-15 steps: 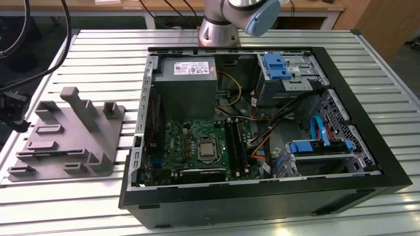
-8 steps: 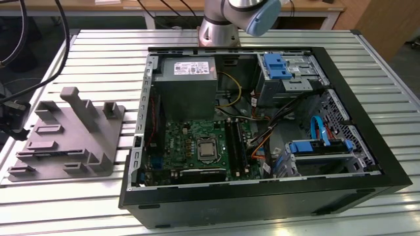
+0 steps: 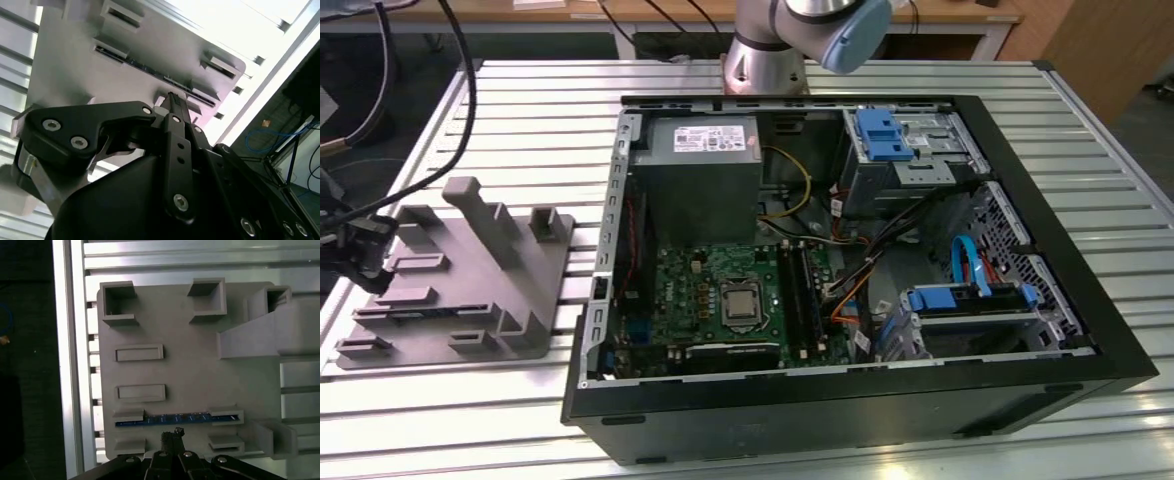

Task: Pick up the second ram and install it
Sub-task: 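Reach for the second ram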

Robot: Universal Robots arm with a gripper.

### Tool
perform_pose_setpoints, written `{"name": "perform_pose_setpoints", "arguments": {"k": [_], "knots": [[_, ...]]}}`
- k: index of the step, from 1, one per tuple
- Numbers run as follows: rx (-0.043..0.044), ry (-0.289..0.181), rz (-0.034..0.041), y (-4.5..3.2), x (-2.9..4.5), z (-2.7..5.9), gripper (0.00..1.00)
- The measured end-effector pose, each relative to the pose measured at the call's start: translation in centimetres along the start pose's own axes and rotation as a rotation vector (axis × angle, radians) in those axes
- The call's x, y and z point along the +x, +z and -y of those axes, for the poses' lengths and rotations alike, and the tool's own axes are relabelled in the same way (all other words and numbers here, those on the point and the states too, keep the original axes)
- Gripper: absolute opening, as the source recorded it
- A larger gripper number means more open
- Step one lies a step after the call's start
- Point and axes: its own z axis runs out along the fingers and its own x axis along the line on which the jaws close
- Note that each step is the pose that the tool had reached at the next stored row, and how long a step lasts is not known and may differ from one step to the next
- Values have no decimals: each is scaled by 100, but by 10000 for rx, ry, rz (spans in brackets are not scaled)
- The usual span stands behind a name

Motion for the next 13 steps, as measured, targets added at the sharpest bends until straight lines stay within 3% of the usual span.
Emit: {"name": "perform_pose_setpoints", "arguments": {"k": [5,10,13], "knots": [[30,-1,3,131,-92,-8,10],[31,-1,3,240,-99,-4,10],[32,-2,1,259,-100,-3,10]]}}
